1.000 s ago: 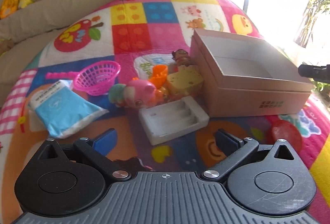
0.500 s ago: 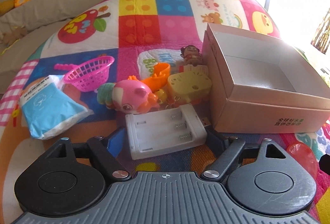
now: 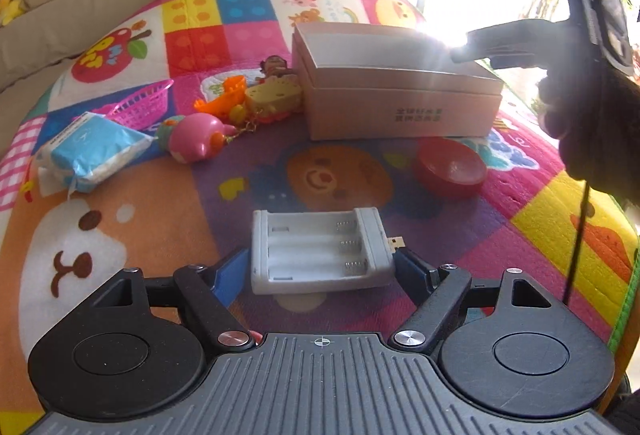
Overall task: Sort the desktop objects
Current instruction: 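Grasp the yellow cupcake toy with the left gripper while the right gripper grasps the white charger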
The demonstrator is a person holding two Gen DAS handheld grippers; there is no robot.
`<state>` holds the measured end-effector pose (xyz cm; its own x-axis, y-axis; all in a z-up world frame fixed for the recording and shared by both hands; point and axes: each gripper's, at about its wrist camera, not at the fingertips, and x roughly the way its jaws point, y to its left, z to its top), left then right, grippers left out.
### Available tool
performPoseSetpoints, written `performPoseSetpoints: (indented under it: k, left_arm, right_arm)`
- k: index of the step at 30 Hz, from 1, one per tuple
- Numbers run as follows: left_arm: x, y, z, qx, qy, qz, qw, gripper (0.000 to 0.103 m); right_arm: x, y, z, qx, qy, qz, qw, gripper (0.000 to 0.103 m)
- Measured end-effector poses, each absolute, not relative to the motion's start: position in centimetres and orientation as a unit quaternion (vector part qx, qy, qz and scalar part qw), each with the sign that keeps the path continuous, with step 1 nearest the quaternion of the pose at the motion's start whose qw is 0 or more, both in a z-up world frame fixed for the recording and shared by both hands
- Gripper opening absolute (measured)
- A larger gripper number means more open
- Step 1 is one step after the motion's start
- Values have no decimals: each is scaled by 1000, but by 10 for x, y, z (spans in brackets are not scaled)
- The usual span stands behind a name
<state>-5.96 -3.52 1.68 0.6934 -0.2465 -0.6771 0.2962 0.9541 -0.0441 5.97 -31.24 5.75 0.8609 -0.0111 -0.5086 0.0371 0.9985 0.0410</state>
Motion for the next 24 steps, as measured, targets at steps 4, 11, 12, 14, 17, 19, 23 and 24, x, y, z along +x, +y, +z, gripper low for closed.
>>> performPoseSetpoints:
  k: [4,11,12,14,17,19,23,24]
  left_arm:
    - [-74,-18,19,18,367,-137,920,90]
    - [-84,4,21,-13,366,-136,920,96]
    - [-84,5,22,-17,363,-137,922,96]
    - [-86,7,28,-26,351,-144,925,97]
    - [-90,14,46,-42,321,-157,933,99]
    - [-94,22,58,-43,304,-159,938,100]
    - [-110,27,58,20,327,-168,930,102]
    - [-114,27,54,38,339,-162,926,102]
  right_arm:
    - [96,-302,37,4,311,24,950,46]
    - [98,-262,32,-66,297,68,950,45]
    - [99,-257,33,-72,295,75,950,45]
    - [96,-251,38,-79,289,72,951,46]
    - [81,-254,52,-60,266,69,960,57]
    - [64,-257,62,-54,246,64,966,69]
    - [22,-261,72,-52,236,100,965,84]
    - [13,-262,72,-53,241,109,963,85]
